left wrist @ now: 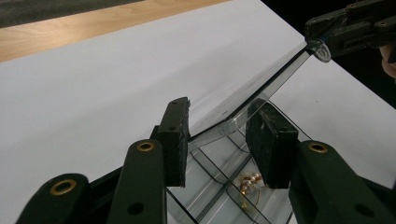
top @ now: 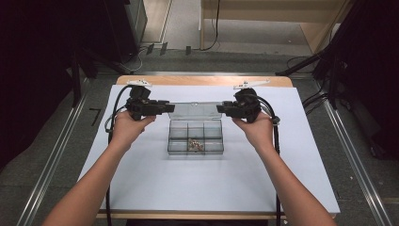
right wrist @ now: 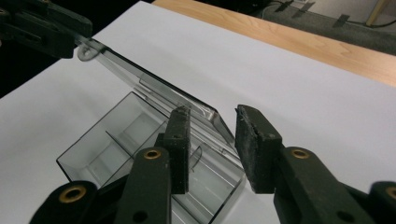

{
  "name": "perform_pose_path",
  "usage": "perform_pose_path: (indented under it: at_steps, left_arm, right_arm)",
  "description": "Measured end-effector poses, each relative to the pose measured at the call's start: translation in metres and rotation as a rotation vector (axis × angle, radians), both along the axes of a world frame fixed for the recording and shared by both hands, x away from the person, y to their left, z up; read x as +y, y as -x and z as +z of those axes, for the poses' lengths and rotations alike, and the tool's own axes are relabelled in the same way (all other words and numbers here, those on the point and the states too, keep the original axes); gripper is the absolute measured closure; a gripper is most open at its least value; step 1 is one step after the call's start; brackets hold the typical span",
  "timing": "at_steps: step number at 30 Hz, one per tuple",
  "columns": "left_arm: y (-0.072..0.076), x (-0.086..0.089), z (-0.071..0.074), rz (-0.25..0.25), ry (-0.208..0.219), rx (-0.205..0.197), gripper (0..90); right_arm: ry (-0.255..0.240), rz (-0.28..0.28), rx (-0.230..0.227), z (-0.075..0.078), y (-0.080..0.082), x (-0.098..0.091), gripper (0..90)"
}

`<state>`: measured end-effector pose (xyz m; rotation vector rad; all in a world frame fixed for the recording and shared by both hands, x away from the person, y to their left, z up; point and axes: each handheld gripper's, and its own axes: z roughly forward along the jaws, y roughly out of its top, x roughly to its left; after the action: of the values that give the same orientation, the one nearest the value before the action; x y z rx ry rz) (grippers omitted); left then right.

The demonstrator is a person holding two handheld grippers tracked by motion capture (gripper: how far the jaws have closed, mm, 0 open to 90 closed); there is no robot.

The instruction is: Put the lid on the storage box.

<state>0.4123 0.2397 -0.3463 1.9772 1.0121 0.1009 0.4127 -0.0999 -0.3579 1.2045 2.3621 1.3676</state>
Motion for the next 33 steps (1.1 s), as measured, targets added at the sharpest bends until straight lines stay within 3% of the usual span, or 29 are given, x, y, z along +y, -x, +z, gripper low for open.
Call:
perform_pose_path:
  at_steps: [7,13,26,33]
  left_arm:
    - [0.002,0.003,0.002,0.003,-0.012,0.016,60.3]
    - [0.008,-0.001,0.002,0.009,-0.027,-0.001,59.5]
    - [0.022,-0.001,-0.003,0.024,-0.028,-0.025,57.6]
    - [0.028,-0.001,-0.005,0.036,-0.027,-0.017,57.7]
  right_arm:
    - [0.021,0.019,-0.02,0.005,0.002,0.001,66.6]
    - [0.04,0.014,-0.028,0.005,0.006,0.003,66.5]
    - [0.028,-0.006,-0.025,-0.001,0.018,0.002,66.5]
    - [0.025,-0.009,-0.024,-0.005,0.023,0.001,66.5]
